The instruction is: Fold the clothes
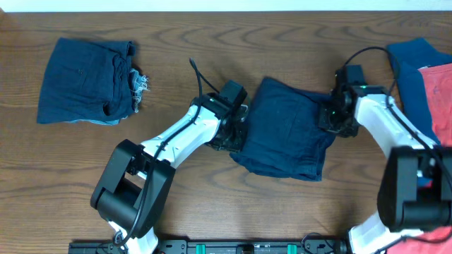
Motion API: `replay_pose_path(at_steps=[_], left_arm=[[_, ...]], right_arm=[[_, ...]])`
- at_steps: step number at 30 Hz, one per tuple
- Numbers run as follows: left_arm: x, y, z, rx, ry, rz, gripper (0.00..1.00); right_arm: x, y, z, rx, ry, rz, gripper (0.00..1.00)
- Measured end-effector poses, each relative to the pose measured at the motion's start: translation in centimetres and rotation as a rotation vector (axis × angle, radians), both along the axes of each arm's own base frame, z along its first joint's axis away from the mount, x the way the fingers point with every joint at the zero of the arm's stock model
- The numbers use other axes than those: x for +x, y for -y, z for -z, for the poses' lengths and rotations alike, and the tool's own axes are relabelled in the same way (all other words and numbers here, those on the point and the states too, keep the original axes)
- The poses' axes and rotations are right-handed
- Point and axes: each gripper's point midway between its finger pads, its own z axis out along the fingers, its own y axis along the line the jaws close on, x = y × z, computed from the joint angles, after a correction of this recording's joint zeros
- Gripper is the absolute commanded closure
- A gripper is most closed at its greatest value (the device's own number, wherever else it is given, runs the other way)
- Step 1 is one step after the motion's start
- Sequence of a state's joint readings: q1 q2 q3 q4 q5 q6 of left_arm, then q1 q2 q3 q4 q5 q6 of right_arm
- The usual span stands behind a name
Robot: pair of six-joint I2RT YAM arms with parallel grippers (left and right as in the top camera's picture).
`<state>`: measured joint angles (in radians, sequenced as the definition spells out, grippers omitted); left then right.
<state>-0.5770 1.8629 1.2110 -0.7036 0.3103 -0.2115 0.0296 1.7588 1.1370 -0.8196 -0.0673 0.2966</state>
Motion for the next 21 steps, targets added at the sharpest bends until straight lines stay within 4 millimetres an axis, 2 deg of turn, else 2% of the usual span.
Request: replay_pose_path(at_steps=[4, 7, 10, 13, 15, 17, 18, 21], left_arm=[[0.0, 0.0, 0.0, 0.002, 0.001, 0.002, 0.71], [0.0, -0.1, 0.0, 0.003, -0.001, 0.003, 0.69], [0.0, -0.1, 0.0, 0.003, 0.000, 0.003, 0.69], [0.0, 0.0, 0.0, 0.002, 0.001, 0.003, 0.71], [0.1, 0.0, 0.0, 0.001, 0.004, 0.001, 0.76], [0.1, 0.0, 0.0, -0.002, 0.007, 0.002, 0.80], [0.2, 0.1, 0.0, -0.003, 0.009, 0.002, 0.81], [0.2, 0.1, 0.0, -0.003, 0.011, 0.002, 0.88]], right_arm=[[-2.3, -1.9, -3.6, 0.102, -0.007, -0.067, 0.43], [-5.1, -3.2, -5.5, 0.160, -0.063, -0.107, 0.39], [-7.2, -4.4, -5.4, 0.174, -0.138, -0.142, 0.38], [-8.2, -5.3, -4.2, 0.166, -0.166, -0.168, 0.43], [-8.6, -5.6, -3.0, 0.165, -0.169, -0.161, 0.51], [-9.5, -5.7, -1.6, 0.159, -0.189, -0.142, 0.80], [-10.1, -5.8, -0.8, 0.155, -0.205, -0.126, 0.89], [-11.8, -5.6, 0.7, 0.143, -0.256, -0.084, 0.98]])
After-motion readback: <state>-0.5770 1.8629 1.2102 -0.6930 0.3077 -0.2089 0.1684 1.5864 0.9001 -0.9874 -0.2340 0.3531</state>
